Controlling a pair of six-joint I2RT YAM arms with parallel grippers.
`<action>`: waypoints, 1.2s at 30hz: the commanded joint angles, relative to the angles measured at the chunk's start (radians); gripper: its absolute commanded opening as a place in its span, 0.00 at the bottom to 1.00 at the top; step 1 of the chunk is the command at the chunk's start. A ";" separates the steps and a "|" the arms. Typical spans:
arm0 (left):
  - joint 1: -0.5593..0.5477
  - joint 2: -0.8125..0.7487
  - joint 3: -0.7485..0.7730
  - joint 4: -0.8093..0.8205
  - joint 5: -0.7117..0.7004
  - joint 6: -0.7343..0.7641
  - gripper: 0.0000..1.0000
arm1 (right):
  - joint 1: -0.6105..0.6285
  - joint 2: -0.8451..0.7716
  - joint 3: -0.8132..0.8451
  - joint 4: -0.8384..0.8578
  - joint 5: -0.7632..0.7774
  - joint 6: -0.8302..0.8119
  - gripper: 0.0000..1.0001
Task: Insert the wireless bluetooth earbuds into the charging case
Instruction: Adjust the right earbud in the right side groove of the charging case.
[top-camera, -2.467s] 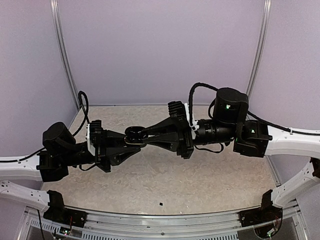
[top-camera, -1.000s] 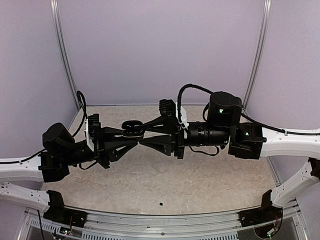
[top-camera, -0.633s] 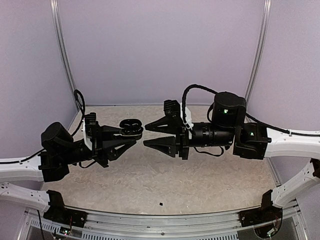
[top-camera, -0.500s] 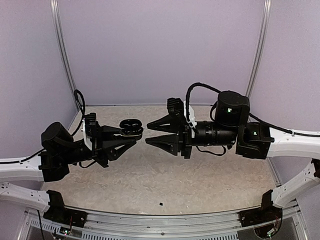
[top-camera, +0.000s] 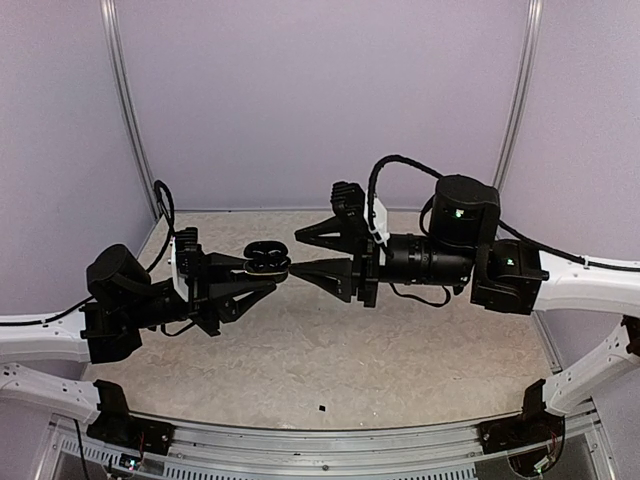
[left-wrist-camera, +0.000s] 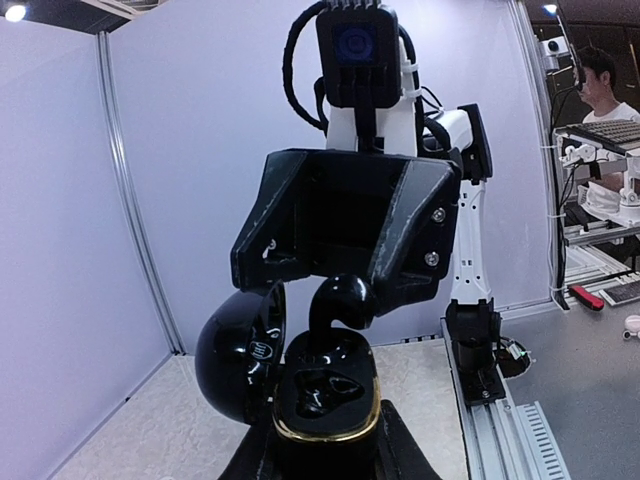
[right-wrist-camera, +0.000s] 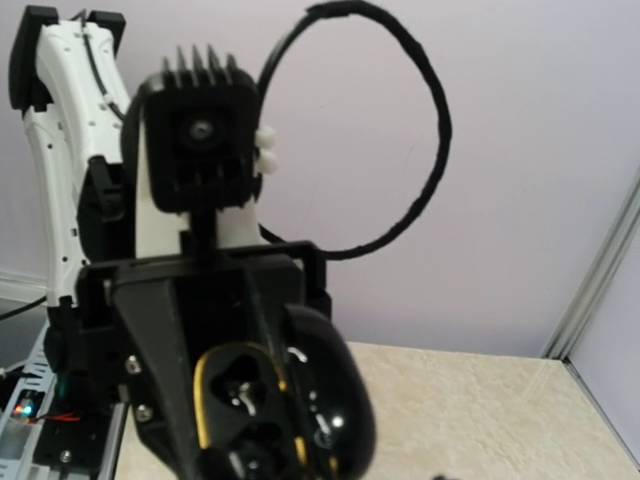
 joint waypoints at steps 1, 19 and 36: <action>0.007 0.003 0.015 0.025 0.016 -0.003 0.04 | -0.004 0.009 0.029 0.006 0.026 0.014 0.48; 0.006 0.007 0.014 0.021 0.016 0.000 0.04 | -0.005 0.058 0.051 -0.004 0.066 0.036 0.48; 0.004 0.016 0.024 0.000 0.008 -0.008 0.03 | -0.005 0.078 0.051 -0.014 -0.005 0.028 0.58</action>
